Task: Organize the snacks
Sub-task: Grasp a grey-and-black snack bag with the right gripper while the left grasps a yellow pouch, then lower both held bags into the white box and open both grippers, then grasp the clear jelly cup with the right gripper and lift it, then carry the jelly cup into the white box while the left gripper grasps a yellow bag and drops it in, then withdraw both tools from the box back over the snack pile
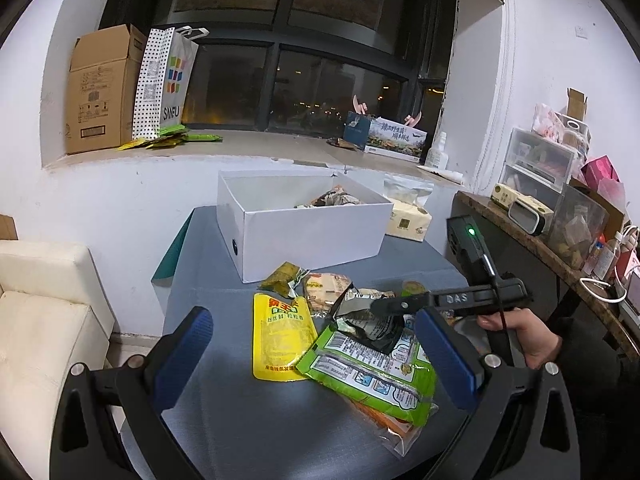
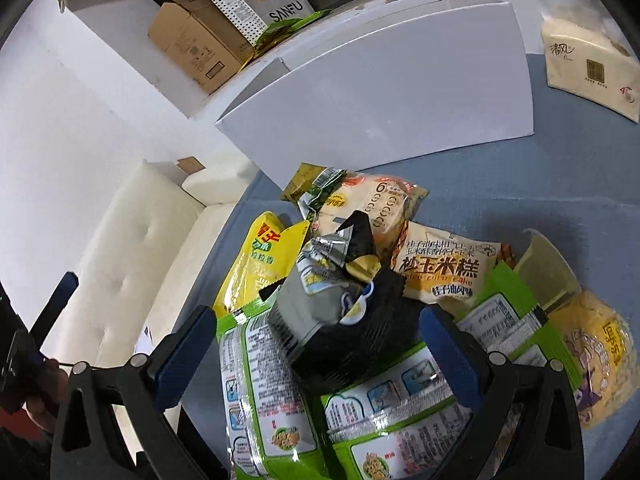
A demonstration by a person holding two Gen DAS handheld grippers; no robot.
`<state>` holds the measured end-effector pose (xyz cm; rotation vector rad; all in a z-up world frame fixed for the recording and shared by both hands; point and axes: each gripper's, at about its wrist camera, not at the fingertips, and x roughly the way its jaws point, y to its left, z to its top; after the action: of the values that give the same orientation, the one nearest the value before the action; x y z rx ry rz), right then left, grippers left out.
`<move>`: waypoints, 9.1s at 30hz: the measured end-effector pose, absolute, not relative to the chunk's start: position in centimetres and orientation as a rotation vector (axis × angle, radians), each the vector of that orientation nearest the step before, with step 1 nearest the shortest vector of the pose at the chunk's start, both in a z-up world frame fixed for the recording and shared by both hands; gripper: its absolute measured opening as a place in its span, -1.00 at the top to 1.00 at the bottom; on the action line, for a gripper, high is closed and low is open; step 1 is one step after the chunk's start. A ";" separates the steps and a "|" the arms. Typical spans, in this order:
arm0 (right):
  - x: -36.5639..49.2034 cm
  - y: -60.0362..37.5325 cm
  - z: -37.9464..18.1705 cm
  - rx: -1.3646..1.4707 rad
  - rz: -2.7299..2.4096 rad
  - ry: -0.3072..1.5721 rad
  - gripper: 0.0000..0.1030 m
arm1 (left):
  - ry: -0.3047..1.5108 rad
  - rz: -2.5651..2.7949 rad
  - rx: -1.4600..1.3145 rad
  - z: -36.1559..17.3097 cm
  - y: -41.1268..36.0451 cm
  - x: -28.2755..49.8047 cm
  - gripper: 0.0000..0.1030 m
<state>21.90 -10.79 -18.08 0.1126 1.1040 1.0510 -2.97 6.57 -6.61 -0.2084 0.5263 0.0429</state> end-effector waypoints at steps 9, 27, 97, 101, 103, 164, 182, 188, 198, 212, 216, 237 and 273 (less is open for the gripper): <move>21.8 -7.7 -19.1 -0.038 1.046 1.109 -0.24 | 0.558 0.044 -0.209 -7.6 6.7 -2.5 -1.00; 16.6 -19.4 -8.3 0.180 1.028 0.634 -0.10 | 0.878 0.058 -0.246 -15.7 8.6 10.5 -1.00; 39.5 -2.2 -3.0 -0.054 0.820 0.790 -1.00 | 0.635 0.148 -0.298 -3.4 17.1 30.2 -1.00; 37.9 -3.7 -2.1 -0.058 0.795 0.712 -1.00 | 0.600 0.152 -0.254 -2.5 16.7 27.6 -1.00; 37.0 -4.6 -1.6 -0.041 0.813 0.695 -1.00 | 0.574 0.136 -0.249 -2.0 16.3 25.6 -1.00; 26.4 -14.6 -20.0 -0.276 0.651 0.981 0.15 | 0.591 0.017 -0.230 -9.2 5.4 0.1 -1.00; 22.8 -18.5 -12.7 -0.029 0.819 0.785 0.33 | 0.733 0.048 -0.235 -13.1 8.0 10.8 -0.99; 19.8 -19.1 -10.3 -0.003 0.877 0.709 0.33 | 0.803 0.091 -0.117 -15.7 9.4 17.4 -0.87; 18.4 -20.6 -10.3 0.026 0.881 0.694 0.33 | 0.924 0.120 -0.152 -19.6 10.8 21.0 -0.43; 17.9 -20.3 -11.3 0.014 0.887 0.713 0.33 | 0.762 0.125 -0.221 -16.4 12.3 14.0 0.07; 17.8 -19.5 -11.2 0.005 0.899 0.714 0.33 | 0.655 0.119 -0.240 -13.2 12.1 10.4 0.07; 32.3 -4.3 -1.9 -0.051 0.921 0.713 0.33 | 0.575 0.090 -0.247 -2.5 16.4 25.0 0.07; 21.1 -13.6 -2.3 -0.185 0.968 0.579 -1.00 | 0.486 -0.011 -0.184 -2.4 9.1 7.3 -1.00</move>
<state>21.09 -13.64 -2.35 -0.1846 0.5791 0.9681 7.28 9.11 -2.36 -0.1840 0.4864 -0.0108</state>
